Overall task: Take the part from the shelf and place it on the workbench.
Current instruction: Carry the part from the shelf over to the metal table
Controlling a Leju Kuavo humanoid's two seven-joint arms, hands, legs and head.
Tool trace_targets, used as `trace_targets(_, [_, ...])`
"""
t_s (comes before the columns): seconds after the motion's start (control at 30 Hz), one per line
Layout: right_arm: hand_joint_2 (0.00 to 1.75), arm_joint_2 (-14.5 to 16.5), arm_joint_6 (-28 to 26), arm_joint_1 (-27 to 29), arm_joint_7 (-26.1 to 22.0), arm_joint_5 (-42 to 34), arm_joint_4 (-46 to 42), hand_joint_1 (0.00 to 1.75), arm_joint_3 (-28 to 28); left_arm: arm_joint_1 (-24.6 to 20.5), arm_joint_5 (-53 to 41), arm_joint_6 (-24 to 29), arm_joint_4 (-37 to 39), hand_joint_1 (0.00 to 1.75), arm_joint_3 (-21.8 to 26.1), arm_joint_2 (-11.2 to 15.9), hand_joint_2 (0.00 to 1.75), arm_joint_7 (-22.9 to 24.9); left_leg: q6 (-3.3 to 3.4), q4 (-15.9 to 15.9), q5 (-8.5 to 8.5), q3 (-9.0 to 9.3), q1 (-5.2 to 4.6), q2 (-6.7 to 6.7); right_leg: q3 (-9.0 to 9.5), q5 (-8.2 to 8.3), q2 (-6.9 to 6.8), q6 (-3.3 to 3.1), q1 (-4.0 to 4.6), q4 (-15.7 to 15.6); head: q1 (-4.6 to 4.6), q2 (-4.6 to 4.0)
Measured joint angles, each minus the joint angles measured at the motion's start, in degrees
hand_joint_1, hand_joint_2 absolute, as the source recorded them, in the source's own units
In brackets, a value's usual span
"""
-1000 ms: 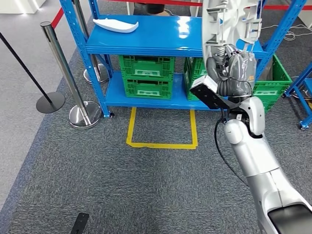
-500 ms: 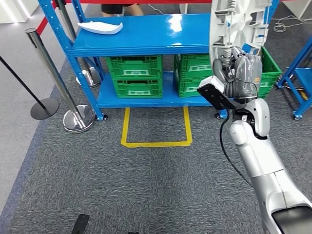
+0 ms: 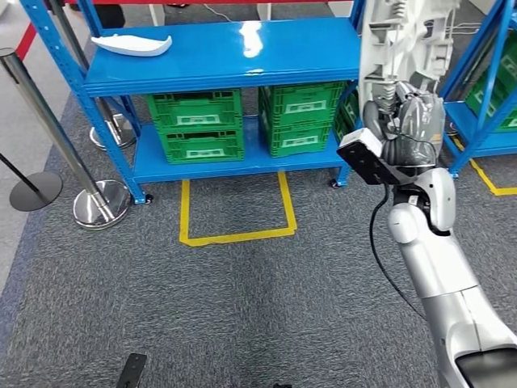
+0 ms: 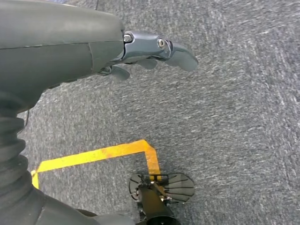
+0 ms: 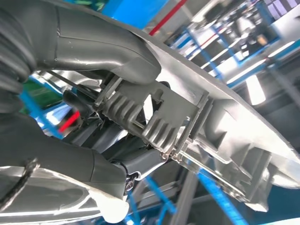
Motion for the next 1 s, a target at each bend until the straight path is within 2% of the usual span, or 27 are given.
trace_targets(0.07, [1.75,-0.6,-0.6,0.2,-0.1,-0.3,-0.3,1.75,-0.9,-0.1,0.1,0.0,0.0,0.00,0.0,0.0,1.75,0.0,-0.40,0.5,-0.33,-0.09,-0.23,0.76,4.06,2.76,-1.99,-0.30,0.28,-7.7,0.05,0.00])
trace_targets(0.1, [1.75,-0.7,-1.0,0.4,-0.3,-0.5,-0.7,1.75,-1.3,-0.1,0.1,0.0,0.0,0.00,0.0,0.0,1.75,-0.1,-0.64,0.7,-0.45,-0.20,-0.43,1.09,5.39,3.33,-2.73,-0.69,0.47,-10.2,0.04,0.00])
trace_targets(0.13, [1.75,-0.9,-1.6,0.7,-0.6,-0.7,-1.3,1.75,-1.7,0.0,0.2,0.0,0.0,0.00,0.1,0.0,1.75,-0.1,-0.86,0.9,-0.52,-0.31,-0.64,1.48,5.97,3.35,-3.14,-1.13,0.66,-11.3,0.04,0.00])
trace_targets(0.2, [1.75,-1.2,-2.4,1.7,-1.1,-1.3,-2.8,1.75,-2.5,-0.1,0.2,0.0,0.0,0.00,0.1,0.0,1.75,-0.2,-1.17,1.1,-0.64,-0.35,-0.80,2.37,5.84,3.42,-2.23,-2.00,0.71,-11.3,0.01,0.00])
trace_targets(0.27, [1.75,-1.5,-3.0,3.0,-1.4,-2.3,-4.8,1.75,-3.4,-0.2,0.3,0.0,0.0,0.00,0.2,0.0,1.75,-0.3,-1.65,2.3,-1.99,-0.67,-0.62,1.57,5.74,3.62,-1.18,-2.57,0.48,-11.4,-0.05,0.00])
trace_targets(0.3, [1.75,-1.5,-3.2,3.5,-1.6,-2.8,-5.7,1.75,-3.8,-0.3,0.4,0.0,0.0,0.00,0.2,0.0,1.75,-0.4,-1.91,4.4,-3.50,-1.41,-0.48,0.57,5.73,3.71,-0.70,-2.85,0.34,-11.4,-0.10,0.00])
trace_targets(0.33, [1.75,-1.6,-3.6,4.2,-1.8,-3.2,-6.6,1.75,-4.2,-0.3,0.4,0.0,0.0,0.00,0.3,0.0,1.75,-0.5,-2.11,7.7,-5.49,-2.68,-0.35,-0.57,5.71,3.76,-0.18,-3.03,0.29,-11.4,-0.14,0.00])
trace_targets(0.4, [1.75,-1.7,-4.2,5.5,-2.2,-3.7,-8.0,1.75,-4.9,-0.3,0.6,0.0,0.0,0.00,0.5,0.1,1.75,-0.5,-2.24,15.3,-8.85,-5.68,-0.27,-1.57,5.66,3.82,1.06,-3.24,0.33,-11.4,-0.14,0.00])
trace_targets(0.43, [1.75,-1.8,-4.4,6.1,-2.5,-3.9,-8.7,1.75,-5.3,-0.3,0.7,0.0,0.0,0.00,0.5,0.1,1.75,-0.5,-2.17,17.4,-9.24,-6.49,-0.27,-1.73,5.67,3.84,1.77,-3.27,0.37,-11.4,-0.15,0.00])
trace_targets(0.47, [1.75,-1.9,-4.5,6.7,-2.7,-4.2,-9.3,1.75,-5.6,-0.3,0.8,0.0,0.0,0.00,0.6,0.1,1.75,-0.5,-1.99,17.4,-8.43,-6.38,-0.28,-1.89,5.69,3.86,2.49,-3.28,0.43,-11.4,-0.15,0.00])
trace_targets(0.5, [1.75,-2.1,-4.6,7.2,-3.0,-4.6,-9.9,1.75,-6.0,-0.4,0.9,0.0,0.0,0.00,0.6,0.1,1.75,-0.5,-1.69,15.1,-6.67,-5.34,-0.31,-2.19,5.74,3.89,3.22,-3.28,0.48,-11.4,-0.15,0.00])
trace_targets(0.53, [1.75,-2.2,-4.7,7.6,-3.2,-5.0,-10.7,1.75,-6.5,-0.5,0.9,0.0,0.0,0.00,0.7,0.1,1.75,-0.6,-1.23,11.4,-4.38,-3.68,-0.34,-2.94,5.79,3.91,3.92,-3.26,0.50,-11.3,-0.16,0.00])
trace_targets(0.6, [1.75,-2.3,-5.0,8.1,-3.5,-5.7,-11.9,1.75,-7.4,-0.6,1.0,0.0,0.0,0.00,0.8,0.3,1.75,-0.6,-0.33,4.9,-1.43,-0.73,-0.36,-5.15,5.65,4.07,5.16,-2.95,0.49,-11.3,-0.10,0.00])
trace_targets(0.63, [1.75,-2.5,-5.2,8.3,-3.5,-5.9,-12.5,1.75,-7.8,-0.7,1.0,0.0,0.0,0.00,0.9,0.3,1.75,-0.7,-0.06,3.2,-0.94,-0.01,-0.41,-5.86,5.44,4.22,5.74,-2.67,0.35,-11.3,-0.11,0.00])
trace_targets(0.67, [1.75,-2.7,-5.3,8.6,-3.7,-6.0,-12.9,1.75,-8.2,-0.7,1.0,0.0,0.0,0.00,1.0,0.3,1.75,-0.7,0.08,2.7,-1.08,0.19,-0.50,-5.97,5.16,4.44,6.28,-2.28,0.18,-11.3,-0.15,0.00])
trace_targets(0.7, [1.75,-3.0,-5.4,9.0,-3.8,-6.1,-13.4,1.75,-8.7,-0.9,1.0,0.0,0.0,0.00,1.1,0.3,1.75,-0.8,0.13,2.1,-1.10,0.34,-0.57,-5.44,4.90,4.68,6.86,-1.85,0.04,-11.4,-0.22,0.00])
trace_targets(0.73, [1.75,-3.4,-5.5,9.3,-3.9,-6.2,-13.9,1.75,-9.2,-1.0,1.0,0.0,0.0,0.00,1.1,0.3,1.75,-0.8,0.20,1.5,-1.10,0.50,-0.49,-4.79,4.50,4.71,6.71,-1.51,0.01,-11.4,-0.24,0.00])
trace_targets(0.8, [1.75,-4.2,-5.6,9.8,-4.0,-6.3,-14.7,1.75,-10.3,-1.3,1.0,0.0,0.0,0.00,1.2,0.2,1.75,-0.9,0.44,0.2,-0.94,0.85,-0.24,-3.51,3.02,3.22,4.26,-0.90,0.20,-9.2,0.14,0.00])
trace_targets(0.87, [1.75,-4.7,-5.7,10.2,-4.1,-6.4,-15.0,1.75,-11.2,-1.2,1.1,0.0,0.0,0.00,1.3,0.2,1.75,-0.9,0.60,0.0,-0.80,0.87,-0.22,-2.26,0.02,-0.13,1.34,-0.35,0.22,-2.8,0.47,0.00])
trace_targets(0.9, [1.75,-4.7,-5.7,10.5,-4.1,-6.5,-15.1,1.75,-11.5,-1.1,1.2,0.0,0.0,0.00,1.4,0.2,1.75,-0.9,0.61,0.0,-0.81,0.85,-0.23,-1.58,-1.63,-1.58,0.85,-0.07,0.15,0.9,0.50,0.00])
trace_targets(0.93, [1.75,-4.8,-5.7,10.9,-4.2,-6.5,-15.2,1.75,-11.7,-1.0,1.2,0.0,0.0,0.00,1.4,0.2,1.75,-1.0,0.61,0.0,-0.83,0.84,-0.24,-0.89,-2.72,-2.25,0.65,0.16,0.05,3.4,0.48,0.00])
trace_targets(0.97, [1.75,-4.9,-5.8,11.3,-4.2,-6.5,-15.4,1.75,-12.0,-1.0,1.3,0.0,0.0,0.00,1.5,0.2,1.75,-1.0,0.57,0.1,-0.87,0.84,-0.24,-0.19,-2.83,-1.91,0.48,0.35,-0.06,3.9,0.50,0.00])
trace_targets(1.0, [1.75,-5.0,-5.8,11.6,-4.2,-6.6,-15.5,1.75,-12.2,-1.0,1.3,-0.1,0.0,0.00,1.5,0.2,1.75,-1.0,0.48,0.1,-0.94,0.85,-0.23,0.46,-1.68,-0.59,0.17,0.47,-0.16,2.0,0.50,0.00])
